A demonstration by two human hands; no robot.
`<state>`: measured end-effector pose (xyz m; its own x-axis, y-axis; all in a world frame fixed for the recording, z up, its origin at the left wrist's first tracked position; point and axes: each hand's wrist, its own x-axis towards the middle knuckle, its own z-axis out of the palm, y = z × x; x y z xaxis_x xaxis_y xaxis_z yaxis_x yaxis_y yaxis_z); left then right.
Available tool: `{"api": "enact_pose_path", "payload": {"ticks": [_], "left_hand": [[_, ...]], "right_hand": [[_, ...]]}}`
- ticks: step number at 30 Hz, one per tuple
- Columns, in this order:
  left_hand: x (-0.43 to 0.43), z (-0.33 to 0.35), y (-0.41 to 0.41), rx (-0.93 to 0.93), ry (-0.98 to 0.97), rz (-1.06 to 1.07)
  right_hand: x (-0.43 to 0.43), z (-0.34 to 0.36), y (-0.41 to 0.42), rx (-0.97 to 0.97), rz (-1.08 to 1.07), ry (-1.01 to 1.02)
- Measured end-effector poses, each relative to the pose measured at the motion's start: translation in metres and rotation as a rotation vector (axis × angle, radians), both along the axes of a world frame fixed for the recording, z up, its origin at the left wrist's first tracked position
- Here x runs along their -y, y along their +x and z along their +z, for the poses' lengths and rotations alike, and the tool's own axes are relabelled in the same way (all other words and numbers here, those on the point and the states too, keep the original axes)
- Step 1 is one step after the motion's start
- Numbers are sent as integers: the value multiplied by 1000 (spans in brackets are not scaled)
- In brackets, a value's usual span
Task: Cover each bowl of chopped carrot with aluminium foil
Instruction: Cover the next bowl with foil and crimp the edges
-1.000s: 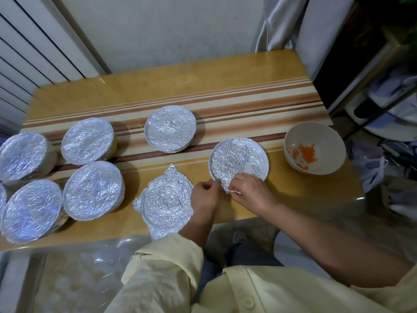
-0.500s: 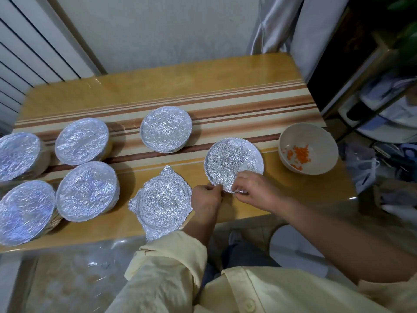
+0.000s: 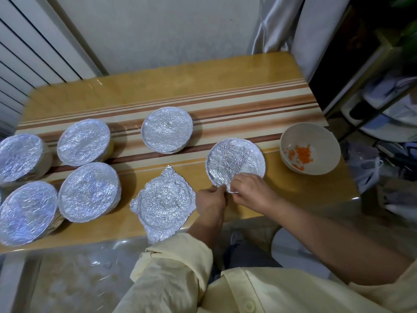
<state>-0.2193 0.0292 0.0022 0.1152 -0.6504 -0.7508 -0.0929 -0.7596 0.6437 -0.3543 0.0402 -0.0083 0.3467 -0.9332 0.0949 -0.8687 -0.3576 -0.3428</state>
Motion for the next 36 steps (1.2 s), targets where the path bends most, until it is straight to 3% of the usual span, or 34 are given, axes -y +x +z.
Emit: {"api": "enact_pose_path", "payload": {"ticks": [6, 13, 22, 30, 36], "left_hand": [[12, -23, -2, 183, -38, 21], [17, -30, -1, 285, -99, -131], [20, -15, 0, 361, -122, -166], [19, -18, 1, 288, -107, -114], [24, -12, 2, 435, -148, -218]], "right_hand": [[2, -4, 1, 12, -18, 5], [3, -5, 1, 17, -36, 34], [3, -6, 3, 71, -44, 21], [2, -4, 6, 118, -91, 20], [3, -2, 7, 141, -58, 27]]}}
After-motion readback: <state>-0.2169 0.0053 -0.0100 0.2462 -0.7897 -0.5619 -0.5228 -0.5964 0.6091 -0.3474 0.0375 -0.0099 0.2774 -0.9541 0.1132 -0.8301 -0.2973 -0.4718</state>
